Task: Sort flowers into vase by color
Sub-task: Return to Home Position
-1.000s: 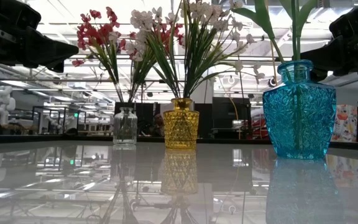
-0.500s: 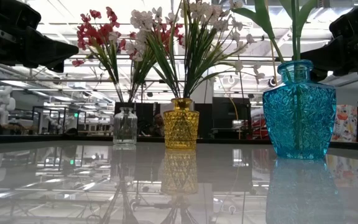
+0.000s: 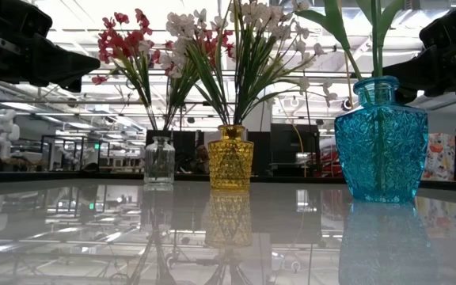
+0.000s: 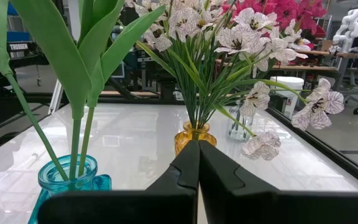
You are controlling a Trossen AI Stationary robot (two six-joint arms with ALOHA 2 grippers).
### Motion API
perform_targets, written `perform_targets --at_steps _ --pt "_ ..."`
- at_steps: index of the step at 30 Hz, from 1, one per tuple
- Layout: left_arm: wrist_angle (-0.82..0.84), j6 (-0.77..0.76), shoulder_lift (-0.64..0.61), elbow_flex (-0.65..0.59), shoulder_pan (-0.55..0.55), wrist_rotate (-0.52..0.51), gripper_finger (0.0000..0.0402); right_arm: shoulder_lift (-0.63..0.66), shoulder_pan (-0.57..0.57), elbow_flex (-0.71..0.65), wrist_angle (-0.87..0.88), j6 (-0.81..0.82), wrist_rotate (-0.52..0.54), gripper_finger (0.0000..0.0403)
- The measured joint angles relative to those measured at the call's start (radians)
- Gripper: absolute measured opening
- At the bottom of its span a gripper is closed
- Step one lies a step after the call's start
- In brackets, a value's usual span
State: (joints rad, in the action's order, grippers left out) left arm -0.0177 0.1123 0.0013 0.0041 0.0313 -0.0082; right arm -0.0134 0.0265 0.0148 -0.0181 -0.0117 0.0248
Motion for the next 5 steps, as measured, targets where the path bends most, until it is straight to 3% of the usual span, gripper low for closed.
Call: perform_targets --at_steps 5 --pt "0.0 0.0 0.0 0.0 0.0 0.0 0.0009 0.0 0.0 0.0 0.0 0.0 0.0 0.0"
